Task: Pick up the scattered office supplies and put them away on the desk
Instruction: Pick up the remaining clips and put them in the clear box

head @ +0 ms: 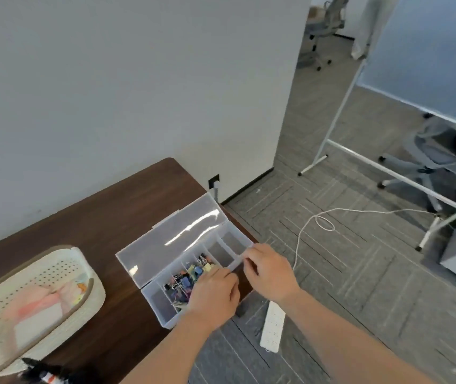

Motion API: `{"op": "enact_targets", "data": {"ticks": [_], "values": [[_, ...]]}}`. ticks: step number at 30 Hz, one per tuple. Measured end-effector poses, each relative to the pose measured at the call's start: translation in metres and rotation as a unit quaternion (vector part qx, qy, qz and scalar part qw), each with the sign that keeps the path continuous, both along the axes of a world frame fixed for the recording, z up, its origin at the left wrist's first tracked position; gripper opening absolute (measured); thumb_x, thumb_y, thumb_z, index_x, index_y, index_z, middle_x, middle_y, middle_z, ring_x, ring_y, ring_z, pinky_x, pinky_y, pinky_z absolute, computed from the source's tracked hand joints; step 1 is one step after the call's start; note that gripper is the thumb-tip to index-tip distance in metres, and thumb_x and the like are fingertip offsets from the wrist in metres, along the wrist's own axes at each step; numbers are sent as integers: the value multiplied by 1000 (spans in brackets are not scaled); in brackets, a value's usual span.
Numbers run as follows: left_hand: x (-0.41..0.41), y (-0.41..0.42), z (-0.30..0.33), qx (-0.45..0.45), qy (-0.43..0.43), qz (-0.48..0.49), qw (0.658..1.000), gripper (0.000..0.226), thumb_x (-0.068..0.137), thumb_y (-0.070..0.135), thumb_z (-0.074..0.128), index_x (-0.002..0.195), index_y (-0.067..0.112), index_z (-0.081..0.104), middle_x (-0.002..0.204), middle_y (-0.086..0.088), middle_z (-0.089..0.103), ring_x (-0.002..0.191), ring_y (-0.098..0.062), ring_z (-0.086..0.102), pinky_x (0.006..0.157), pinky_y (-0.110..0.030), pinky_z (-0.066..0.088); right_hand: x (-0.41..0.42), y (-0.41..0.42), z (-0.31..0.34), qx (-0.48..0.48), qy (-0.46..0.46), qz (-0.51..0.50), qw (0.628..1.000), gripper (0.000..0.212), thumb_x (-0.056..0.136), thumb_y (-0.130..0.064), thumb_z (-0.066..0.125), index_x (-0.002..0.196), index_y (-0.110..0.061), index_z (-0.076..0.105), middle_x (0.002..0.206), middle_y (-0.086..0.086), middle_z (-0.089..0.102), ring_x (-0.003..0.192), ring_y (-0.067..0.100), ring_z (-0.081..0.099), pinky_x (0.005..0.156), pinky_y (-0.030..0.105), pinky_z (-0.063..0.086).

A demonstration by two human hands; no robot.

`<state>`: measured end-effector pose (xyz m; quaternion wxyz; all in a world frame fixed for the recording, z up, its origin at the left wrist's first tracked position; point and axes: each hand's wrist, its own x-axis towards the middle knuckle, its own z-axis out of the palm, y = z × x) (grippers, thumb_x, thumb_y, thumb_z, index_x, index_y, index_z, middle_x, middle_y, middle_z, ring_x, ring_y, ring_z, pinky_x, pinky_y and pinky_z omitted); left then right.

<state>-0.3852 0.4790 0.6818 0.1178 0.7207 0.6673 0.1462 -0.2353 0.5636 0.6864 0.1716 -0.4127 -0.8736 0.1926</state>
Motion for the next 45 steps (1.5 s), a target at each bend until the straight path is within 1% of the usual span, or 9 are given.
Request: {"op": "enact_targets", "data": {"ticks": [3, 7, 18, 22, 25, 32, 37, 41, 45], "values": [[35, 3, -12, -1, 32, -111, 993, 26, 87, 33, 36, 82, 25, 60, 81, 4, 57, 81, -15, 50, 73, -31, 45, 61, -40, -4, 16, -24, -92, 995, 28, 89, -35, 37, 88, -19, 60, 86, -4, 57, 83, 17, 55, 56, 37, 50], [101, -17, -28, -11, 71, -253, 965, 19, 79, 32, 44, 75, 22, 60, 74, 3, 57, 72, -21, 56, 60, -35, 47, 140, -126, -24, -7, -66, -246, 967, 21, 87, -31, 44, 90, -18, 60, 88, -2, 57, 90, 20, 54, 57, 32, 42], [302, -171, -82, -86, 96, -534, 835, 10, 74, 27, 55, 72, 18, 58, 74, -1, 57, 74, -26, 58, 57, -37, 48, 269, -390, -81, -204, -58, -546, 810, 37, 92, -26, 45, 127, -21, 52, 123, 1, 53, 119, 20, 45, 84, 35, 46], [351, -236, -111, -127, 123, -584, 792, 20, 89, 24, 46, 103, 18, 59, 103, -1, 57, 99, -25, 52, 78, -37, 45, 303, -473, -112, -248, -28, -620, 744, 35, 95, -25, 43, 129, -21, 51, 128, 0, 50, 122, 19, 43, 86, 37, 46], [381, -283, -148, -150, 137, -582, 787, 30, 95, 27, 38, 121, 22, 50, 120, 1, 50, 110, -21, 46, 85, -34, 43, 333, -533, -153, -282, 6, -651, 705, 38, 96, -21, 41, 134, -21, 47, 133, -1, 48, 124, 20, 43, 90, 39, 48], [425, -349, -303, -189, 174, -559, 788, 38, 98, 27, 33, 135, 23, 41, 129, 2, 47, 115, -18, 44, 87, -33, 46, 387, -632, -314, -330, 52, -684, 648, 47, 98, -13, 39, 144, -21, 38, 149, -1, 38, 124, 23, 50, 97, 39, 47], [436, -353, -466, -192, 221, -586, 755, 45, 96, 36, 36, 138, 24, 33, 137, 0, 42, 124, -22, 38, 99, -38, 41, 413, -646, -466, -379, 26, -704, 599, 46, 98, -12, 37, 143, -18, 37, 144, 2, 42, 121, 24, 52, 91, 37, 47], [436, -343, -595, -177, 265, -615, 721, 58, 94, 50, 33, 146, 28, 21, 154, -4, 21, 141, -27, 16, 115, -46, 18, 439, -636, -595, -380, 8, -712, 591, 50, 99, -17, 36, 148, -24, 29, 150, 2, 34, 123, 29, 50, 92, 42, 47], [433, -327, -708, -148, 289, -670, 667, 66, 92, 59, 27, 149, 35, 5, 159, -1, -9, 145, -27, -7, 116, -52, 5, 478, -618, -700, -378, -28, -708, 596, 58, 99, -11, 39, 152, -21, 18, 161, -3, 10, 140, 25, 30, 98, 44, 44]]}}
